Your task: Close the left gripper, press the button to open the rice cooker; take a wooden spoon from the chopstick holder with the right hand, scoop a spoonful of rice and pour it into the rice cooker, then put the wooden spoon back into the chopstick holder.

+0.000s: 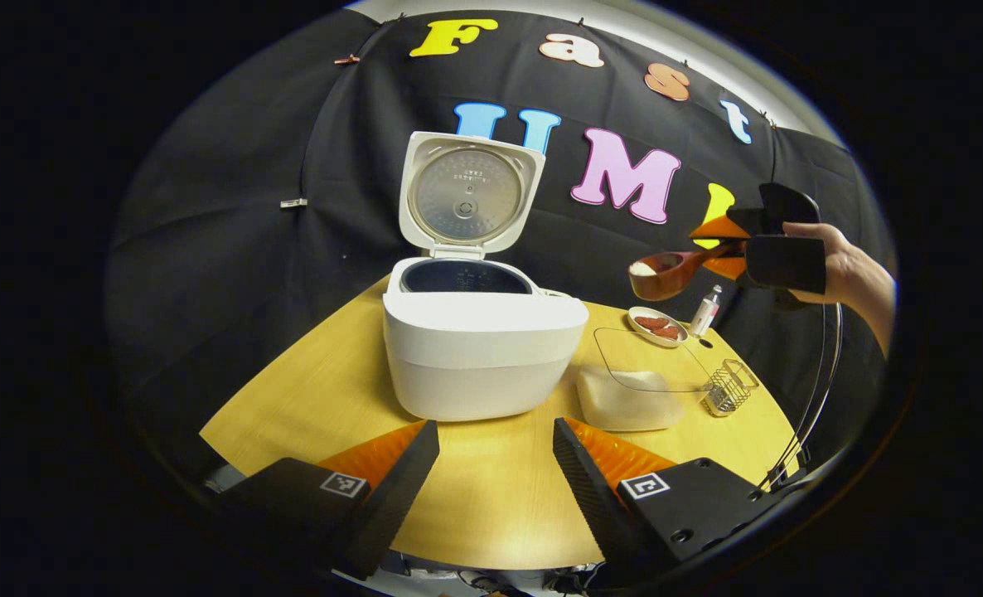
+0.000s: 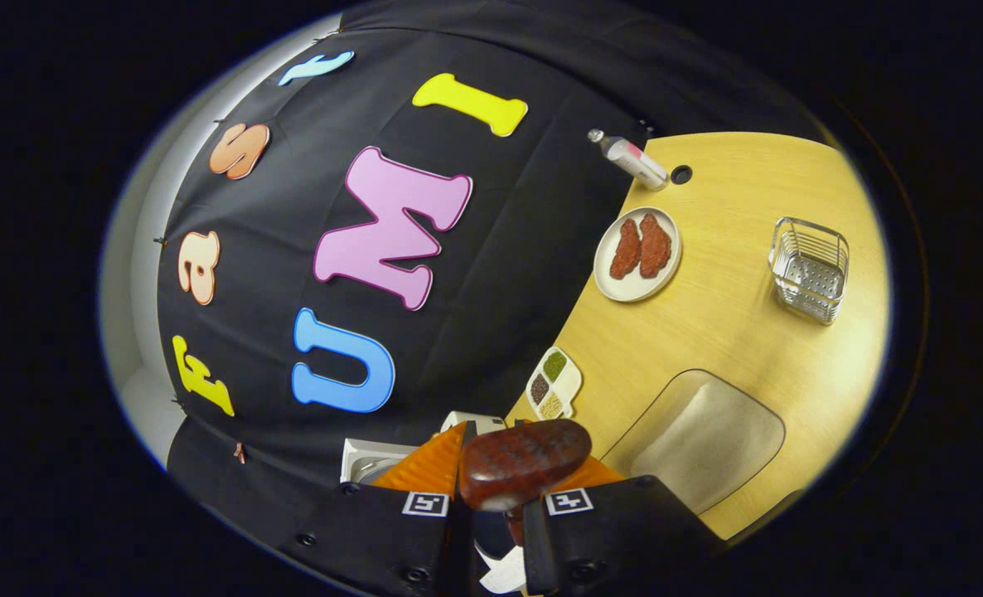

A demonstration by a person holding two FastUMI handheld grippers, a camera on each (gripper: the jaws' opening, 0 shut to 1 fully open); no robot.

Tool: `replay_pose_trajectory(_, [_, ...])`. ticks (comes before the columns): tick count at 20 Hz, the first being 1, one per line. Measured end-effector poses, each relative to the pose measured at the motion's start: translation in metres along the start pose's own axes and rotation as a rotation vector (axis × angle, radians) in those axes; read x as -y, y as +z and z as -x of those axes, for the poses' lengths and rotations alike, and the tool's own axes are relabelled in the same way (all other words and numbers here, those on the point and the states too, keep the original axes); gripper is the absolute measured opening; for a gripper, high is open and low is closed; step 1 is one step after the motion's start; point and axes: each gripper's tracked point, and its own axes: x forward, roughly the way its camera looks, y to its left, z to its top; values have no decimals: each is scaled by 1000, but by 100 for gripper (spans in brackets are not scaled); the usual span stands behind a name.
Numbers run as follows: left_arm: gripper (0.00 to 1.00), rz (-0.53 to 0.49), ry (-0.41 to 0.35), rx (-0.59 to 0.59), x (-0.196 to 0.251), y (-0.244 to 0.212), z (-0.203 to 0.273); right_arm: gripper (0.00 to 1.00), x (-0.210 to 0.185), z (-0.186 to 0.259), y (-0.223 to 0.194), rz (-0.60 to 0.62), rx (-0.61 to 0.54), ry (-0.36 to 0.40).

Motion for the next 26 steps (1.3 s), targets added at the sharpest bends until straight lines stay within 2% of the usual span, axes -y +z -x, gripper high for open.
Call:
replay_pose_trajectory(5, [96,23,54,31,-22,13,9,27,-51,-23,-47,-5,-73,76])
replay_pose_trajectory(10, [96,72,78,42,-40,21,13,27,-81,-55,-103,93,-142,112])
replay_pose_trajectory(15, [96,74,150,50,-75,26,11,27,-96,-85,-144,219,-155,137])
replay_pose_trajectory(20, [97,87,200,50,-107,30,12,27,-107,-112,-174,462,-126,179])
replay_pose_trajectory(26, [97,103,201,34,-114,25,12,27,-118,-128,-210,785,-103,244])
